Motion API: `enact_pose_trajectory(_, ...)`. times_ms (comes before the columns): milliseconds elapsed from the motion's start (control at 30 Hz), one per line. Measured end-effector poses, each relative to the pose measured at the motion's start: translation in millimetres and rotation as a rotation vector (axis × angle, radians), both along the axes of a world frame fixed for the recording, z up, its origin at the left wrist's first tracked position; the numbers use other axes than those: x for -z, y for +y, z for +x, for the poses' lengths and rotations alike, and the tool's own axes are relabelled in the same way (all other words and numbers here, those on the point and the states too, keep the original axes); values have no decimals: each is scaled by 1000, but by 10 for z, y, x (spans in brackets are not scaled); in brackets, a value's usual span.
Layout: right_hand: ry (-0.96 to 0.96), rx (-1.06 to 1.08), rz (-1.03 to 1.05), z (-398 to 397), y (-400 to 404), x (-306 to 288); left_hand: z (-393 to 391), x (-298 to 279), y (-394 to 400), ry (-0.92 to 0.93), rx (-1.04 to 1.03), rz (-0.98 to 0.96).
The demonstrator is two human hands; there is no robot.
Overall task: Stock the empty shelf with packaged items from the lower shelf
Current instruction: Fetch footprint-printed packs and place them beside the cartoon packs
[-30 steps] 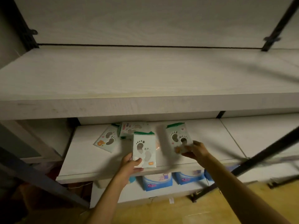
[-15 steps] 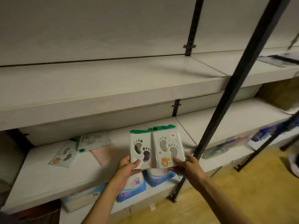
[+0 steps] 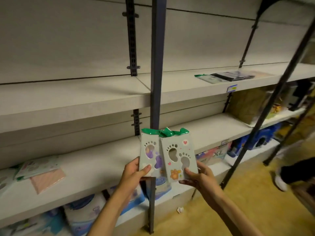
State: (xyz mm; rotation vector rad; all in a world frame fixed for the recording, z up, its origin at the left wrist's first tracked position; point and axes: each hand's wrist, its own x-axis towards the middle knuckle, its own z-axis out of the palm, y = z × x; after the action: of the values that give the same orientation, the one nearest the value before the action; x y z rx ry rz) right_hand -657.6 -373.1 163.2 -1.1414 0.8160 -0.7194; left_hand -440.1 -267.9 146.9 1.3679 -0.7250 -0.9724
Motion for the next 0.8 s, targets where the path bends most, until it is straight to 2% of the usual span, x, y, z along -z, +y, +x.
enact_pose_trajectory(200, -80, -7, -112, -489, -688, -585, -635, -649, -685, -84, -33, -154)
enact_pose_trajectory(400, -73, 43, -265, -540, -1587, -1213, -859, -1298, -1516, -242, -89, -267)
enact_pose_trajectory(500, -87, 58, -334, -432, -2081, -1486, -861, -1618, -1971, -328, -113, -274)
enact_pose_trajectory(633, -120, 52, -386, -271, -2655, -1849, -799, -2011, -2579, -318, -195, -265)
enact_pose_trajectory(800, -75, 35, -400, -112, -3359, -2074, -653, -2176, -3217, -263, -236, -177)
